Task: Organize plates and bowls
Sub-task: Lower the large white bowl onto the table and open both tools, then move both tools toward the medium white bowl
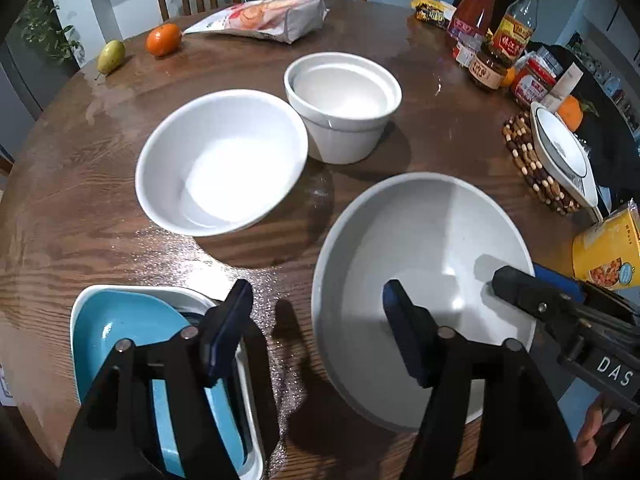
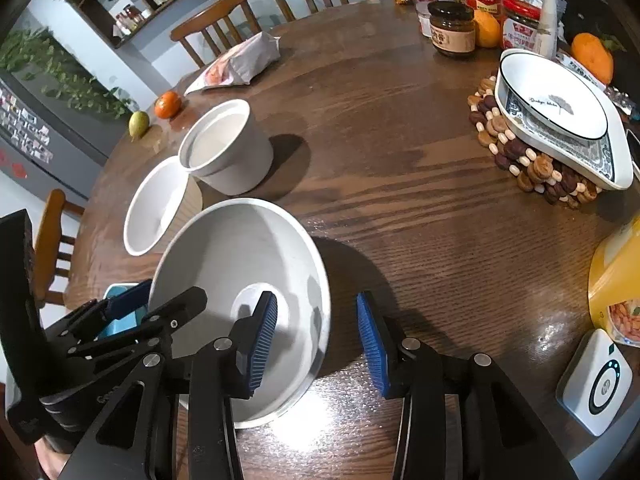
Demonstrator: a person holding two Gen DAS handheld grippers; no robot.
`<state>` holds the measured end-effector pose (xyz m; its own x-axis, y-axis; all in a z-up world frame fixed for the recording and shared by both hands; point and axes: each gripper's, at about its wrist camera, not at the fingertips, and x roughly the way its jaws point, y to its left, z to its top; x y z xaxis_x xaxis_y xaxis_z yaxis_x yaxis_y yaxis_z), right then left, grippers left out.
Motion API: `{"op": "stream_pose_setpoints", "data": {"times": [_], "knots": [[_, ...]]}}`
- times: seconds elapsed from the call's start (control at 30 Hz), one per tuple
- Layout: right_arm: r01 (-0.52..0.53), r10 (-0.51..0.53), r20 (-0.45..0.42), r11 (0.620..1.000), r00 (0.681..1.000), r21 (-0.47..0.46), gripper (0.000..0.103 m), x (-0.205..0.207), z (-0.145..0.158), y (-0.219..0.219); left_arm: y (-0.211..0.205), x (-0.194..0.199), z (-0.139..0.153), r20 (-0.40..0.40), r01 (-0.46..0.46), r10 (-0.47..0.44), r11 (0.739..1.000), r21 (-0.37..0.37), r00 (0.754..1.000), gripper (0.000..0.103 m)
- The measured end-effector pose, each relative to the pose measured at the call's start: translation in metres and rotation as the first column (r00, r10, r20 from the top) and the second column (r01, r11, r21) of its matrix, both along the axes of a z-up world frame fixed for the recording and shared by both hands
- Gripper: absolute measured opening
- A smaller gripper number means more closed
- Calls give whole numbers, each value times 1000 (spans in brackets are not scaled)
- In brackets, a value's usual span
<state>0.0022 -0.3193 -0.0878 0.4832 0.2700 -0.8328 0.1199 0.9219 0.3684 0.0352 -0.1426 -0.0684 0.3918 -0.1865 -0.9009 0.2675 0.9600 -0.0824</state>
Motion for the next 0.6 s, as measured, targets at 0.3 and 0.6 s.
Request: {"op": "stream_pose_setpoints", "data": {"times": [0.3, 0.6], "knots": [[-17, 18, 37, 1000, 999, -27, 55, -5, 18, 8, 11, -6, 17, 36, -13, 14, 1000, -12, 999, 83], [-66, 67, 64, 998, 996, -10, 66, -17, 34, 24, 27, -18, 32, 75, -32, 33, 999, -13, 997, 91]]}}
